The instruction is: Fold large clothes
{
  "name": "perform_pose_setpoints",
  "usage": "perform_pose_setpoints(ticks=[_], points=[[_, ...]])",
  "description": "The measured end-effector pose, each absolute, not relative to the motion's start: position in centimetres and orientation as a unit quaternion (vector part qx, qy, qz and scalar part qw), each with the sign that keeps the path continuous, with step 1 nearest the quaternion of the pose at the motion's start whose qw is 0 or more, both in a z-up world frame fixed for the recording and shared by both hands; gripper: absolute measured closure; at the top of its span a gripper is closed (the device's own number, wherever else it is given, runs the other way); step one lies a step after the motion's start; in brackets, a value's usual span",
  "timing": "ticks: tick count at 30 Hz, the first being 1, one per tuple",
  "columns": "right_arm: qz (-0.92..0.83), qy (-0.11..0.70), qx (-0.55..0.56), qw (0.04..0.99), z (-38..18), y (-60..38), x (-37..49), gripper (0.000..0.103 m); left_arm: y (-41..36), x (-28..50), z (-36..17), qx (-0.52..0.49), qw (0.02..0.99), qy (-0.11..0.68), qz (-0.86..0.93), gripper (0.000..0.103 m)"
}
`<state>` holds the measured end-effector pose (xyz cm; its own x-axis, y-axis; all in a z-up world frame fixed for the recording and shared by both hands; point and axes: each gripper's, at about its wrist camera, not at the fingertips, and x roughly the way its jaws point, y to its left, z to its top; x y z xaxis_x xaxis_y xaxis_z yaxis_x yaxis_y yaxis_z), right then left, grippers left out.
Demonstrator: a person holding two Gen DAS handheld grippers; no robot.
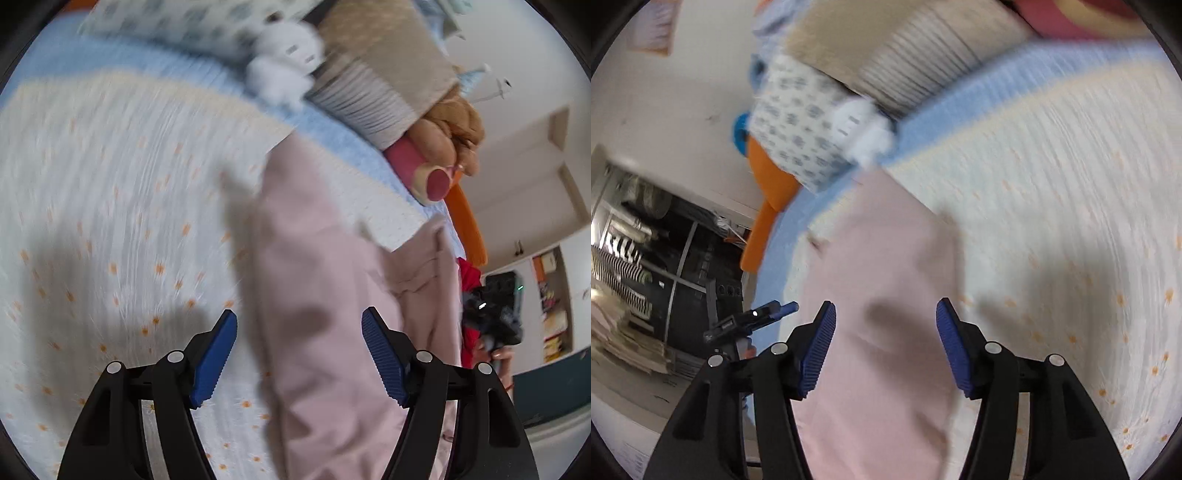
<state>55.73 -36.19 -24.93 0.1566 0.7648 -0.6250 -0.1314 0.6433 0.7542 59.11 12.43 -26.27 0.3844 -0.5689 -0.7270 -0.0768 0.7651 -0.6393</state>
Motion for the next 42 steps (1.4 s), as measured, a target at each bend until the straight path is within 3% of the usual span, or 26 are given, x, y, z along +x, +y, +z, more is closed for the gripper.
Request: perform_pose_setpoints(ticks=[4,13,15,17,19,23,30,35,38,42], points=[[0.356,0.559,0.345,0.664,-27.9,-35.4,56.7,0.047,12.5,59.6,-29.4,-0.348,0.756,0.524,-0.182,0.033],[0.398,0.571,0.321,0.643,-28.9,-29.9,58.9,0.039,10.4,62.3,-29.4,-0.339,0.759,0.514,-0.211,0.035],[0.394,0.574,0.307,0.649,-28.7,-29.5,58.8,0.044,9.6,62.6,-29.3,-0.334,0.763,0.513,-0.208,0.037],[0.384,0.583,0.292,0.654,-28.8,-29.4,58.9,0.07,9.4,62.7,-29.5,-0.341,0.761,0.513,-0.204,0.049],[0.381,0.583,0.277,0.662,-28.5,-29.3,58.8,0.081,9.6,62.7,-29.7,-0.352,0.756,0.513,-0.201,0.063],[0.375,0.575,0.249,0.683,-26.8,-29.2,58.3,0.095,9.4,62.3,-28.3,-0.343,0.766,0.508,-0.194,0.074],[0.402,0.519,0.183,0.732,-20.1,-29.4,56.4,0.097,7.6,60.9,-21.8,-0.279,0.801,0.491,-0.199,0.073],[0.399,0.513,0.181,0.739,-18.6,-28.9,55.6,0.097,6.8,60.6,-18.8,-0.27,0.803,0.495,-0.194,0.073],[0.404,0.497,0.168,0.749,-17.2,-28.7,54.7,0.097,6.0,59.7,-17.1,-0.232,0.821,0.486,-0.189,0.08],[0.432,0.443,0.134,0.774,-13.1,-29.2,51.6,0.097,4.2,55.6,-12.4,-0.153,0.877,0.41,-0.199,0.084]])
